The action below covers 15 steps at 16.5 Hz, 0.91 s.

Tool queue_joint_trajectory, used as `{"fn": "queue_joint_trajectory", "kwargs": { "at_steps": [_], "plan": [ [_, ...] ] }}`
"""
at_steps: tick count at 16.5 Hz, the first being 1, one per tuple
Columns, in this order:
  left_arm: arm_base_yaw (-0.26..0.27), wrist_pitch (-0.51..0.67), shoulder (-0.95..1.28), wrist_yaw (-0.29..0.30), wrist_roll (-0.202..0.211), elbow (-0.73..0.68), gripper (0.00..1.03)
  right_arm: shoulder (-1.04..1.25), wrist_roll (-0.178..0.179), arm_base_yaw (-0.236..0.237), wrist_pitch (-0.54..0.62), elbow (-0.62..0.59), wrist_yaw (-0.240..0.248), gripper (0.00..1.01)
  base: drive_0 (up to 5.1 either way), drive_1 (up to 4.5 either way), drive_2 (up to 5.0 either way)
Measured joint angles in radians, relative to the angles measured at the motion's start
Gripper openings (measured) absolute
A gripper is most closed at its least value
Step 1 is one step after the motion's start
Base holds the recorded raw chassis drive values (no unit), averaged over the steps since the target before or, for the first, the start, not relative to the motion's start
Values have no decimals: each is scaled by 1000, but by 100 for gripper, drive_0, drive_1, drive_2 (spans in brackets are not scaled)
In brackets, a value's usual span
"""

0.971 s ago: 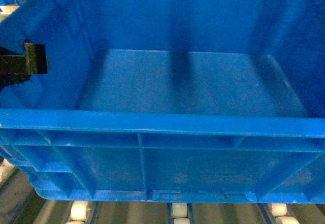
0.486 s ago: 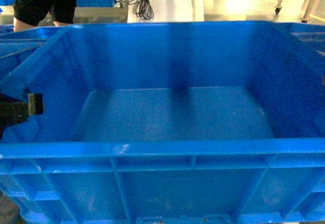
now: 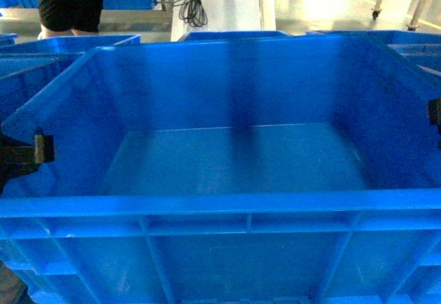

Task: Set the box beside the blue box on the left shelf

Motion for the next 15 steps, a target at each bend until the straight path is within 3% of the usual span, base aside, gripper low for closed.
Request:
{"fn": "queue_joint_trajectory", "kwargs": {
  "at_steps": [1,2,3,5,6,9,11,12,13,15],
  "plan": [
    [-6,58,-14,-21,61,-33,24,-5,-39,-1,36,-1,5,25,0,0,0],
    [-12,123,-26,-34,82,-61,31,-21,-64,-3,78,-3,7,32,0,0,0],
    [-15,150,-64,-48,81,-66,41,-50,-89,-13,159,-12,28,42,0,0,0],
    [-32,262,-201,-95,43,-61,61,-117,-90,-31,352,-38,59,62,0,0,0],
    [-50,273,-252,-97,28,-53,74,-145,-90,-36,402,-55,60,73,0,0,0],
    [-80,268,-280,-93,21,-53,99,-171,-124,-35,440,-106,99,100,0,0,0],
    [-89,275,-333,-97,20,-52,98,-169,-137,-35,441,-109,103,98,0,0,0],
    [-60,273,-351,-21,53,-88,83,-185,-129,-56,664,-197,11,82,0,0,0],
    [-35,283,-399,12,67,-154,70,-240,-128,-68,735,-298,-14,68,0,0,0],
    [8,301,-477,50,75,-241,45,-317,-125,-85,770,-411,-28,42,0,0,0]
  ]
}}
